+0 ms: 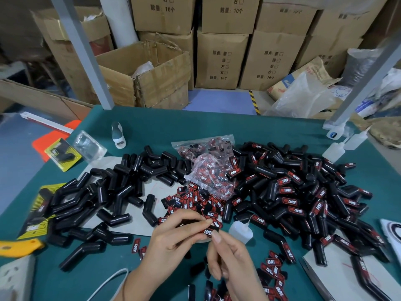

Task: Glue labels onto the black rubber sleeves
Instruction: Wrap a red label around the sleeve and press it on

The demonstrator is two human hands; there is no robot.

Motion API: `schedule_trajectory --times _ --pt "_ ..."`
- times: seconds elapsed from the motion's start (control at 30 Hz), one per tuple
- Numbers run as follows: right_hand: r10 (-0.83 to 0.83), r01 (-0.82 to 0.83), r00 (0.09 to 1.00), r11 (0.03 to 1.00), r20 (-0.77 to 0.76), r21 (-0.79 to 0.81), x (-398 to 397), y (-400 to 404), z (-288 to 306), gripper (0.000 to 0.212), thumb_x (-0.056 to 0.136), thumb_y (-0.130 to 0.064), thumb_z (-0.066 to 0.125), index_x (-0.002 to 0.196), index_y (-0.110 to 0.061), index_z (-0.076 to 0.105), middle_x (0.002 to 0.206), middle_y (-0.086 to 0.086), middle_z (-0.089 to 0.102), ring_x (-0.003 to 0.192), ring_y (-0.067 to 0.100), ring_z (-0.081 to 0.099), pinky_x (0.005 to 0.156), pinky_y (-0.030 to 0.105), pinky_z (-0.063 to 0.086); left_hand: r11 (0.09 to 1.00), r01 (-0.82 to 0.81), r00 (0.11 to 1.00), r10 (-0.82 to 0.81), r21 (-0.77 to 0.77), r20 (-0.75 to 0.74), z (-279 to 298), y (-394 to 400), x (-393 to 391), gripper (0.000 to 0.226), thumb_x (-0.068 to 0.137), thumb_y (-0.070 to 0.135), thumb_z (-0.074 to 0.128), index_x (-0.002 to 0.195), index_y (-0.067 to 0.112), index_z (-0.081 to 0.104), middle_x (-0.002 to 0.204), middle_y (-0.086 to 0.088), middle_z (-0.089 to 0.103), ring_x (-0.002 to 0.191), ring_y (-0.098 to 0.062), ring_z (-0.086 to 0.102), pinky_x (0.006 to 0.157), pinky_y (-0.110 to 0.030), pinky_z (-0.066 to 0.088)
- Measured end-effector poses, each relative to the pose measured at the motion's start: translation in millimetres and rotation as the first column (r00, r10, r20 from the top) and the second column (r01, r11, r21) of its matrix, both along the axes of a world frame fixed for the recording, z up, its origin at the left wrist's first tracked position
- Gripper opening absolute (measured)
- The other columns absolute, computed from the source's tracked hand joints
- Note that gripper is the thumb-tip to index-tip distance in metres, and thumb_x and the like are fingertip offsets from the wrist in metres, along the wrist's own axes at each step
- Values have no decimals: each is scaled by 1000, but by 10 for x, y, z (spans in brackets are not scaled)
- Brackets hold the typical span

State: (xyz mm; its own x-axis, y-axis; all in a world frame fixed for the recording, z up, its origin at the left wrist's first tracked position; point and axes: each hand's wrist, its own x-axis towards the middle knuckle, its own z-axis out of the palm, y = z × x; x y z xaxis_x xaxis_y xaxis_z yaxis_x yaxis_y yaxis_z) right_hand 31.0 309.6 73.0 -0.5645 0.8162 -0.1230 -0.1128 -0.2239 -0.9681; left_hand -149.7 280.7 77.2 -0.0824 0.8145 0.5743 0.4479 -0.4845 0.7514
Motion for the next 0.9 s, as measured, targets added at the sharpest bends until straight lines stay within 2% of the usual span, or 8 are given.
schedule_trajectory --times 0.07,0.17,0.3,0.47,0.73,0.9 --pt "6 -6 1000 1000 -10 10 7 1 -4 49 105 -52 56 85 -8 67 50 4 49 44 12 34 49 20 31 1000 6 1000 -6 -4 10 -6 3 4 25 100 24 71 120 12 79 118 7 68 107 -17 70 90 -24 54" --pt "-16 16 1000 999 -1 28 -1 -10 1 47 103 -53 58 70 -20 63 48 2 45 45 16 34 51 29 30 1000 2 999 -1 -22 37 0 6 16 26 99 27 72 118 12 80 117 9 69 105 -17 70 89 -24 54" --pt "-44 46 999 998 -30 48 -9 -21 11 53 105 -47 58 62 -16 53 46 0 41 45 16 35 54 26 36 1000 3 999 -3 -13 42 24 -1 23 26 98 27 73 118 12 80 116 8 69 104 -17 70 89 -23 53" --pt "-52 55 997 996 -49 65 -10 -38 35 53 106 -45 57 60 -20 51 45 -4 40 44 17 33 54 25 36 1000 14 999 -13 -25 42 34 -3 27 26 99 27 71 119 12 80 117 6 69 105 -18 71 89 -23 54" --pt "-67 70 997 994 -38 85 -12 -37 65 55 105 -46 58 58 -19 48 45 -3 39 44 18 32 52 28 34 998 -10 988 18 55 -156 6 -17 -15 30 106 24 66 133 16 73 125 3 65 110 -15 68 91 -24 55" --pt "-76 78 997 992 -21 97 -11 -37 53 56 106 -47 57 58 -19 49 45 -2 39 45 19 34 54 28 35 997 -26 987 36 68 -156 5 -20 -2 32 106 25 65 137 18 70 126 4 64 110 -15 68 90 -25 55"
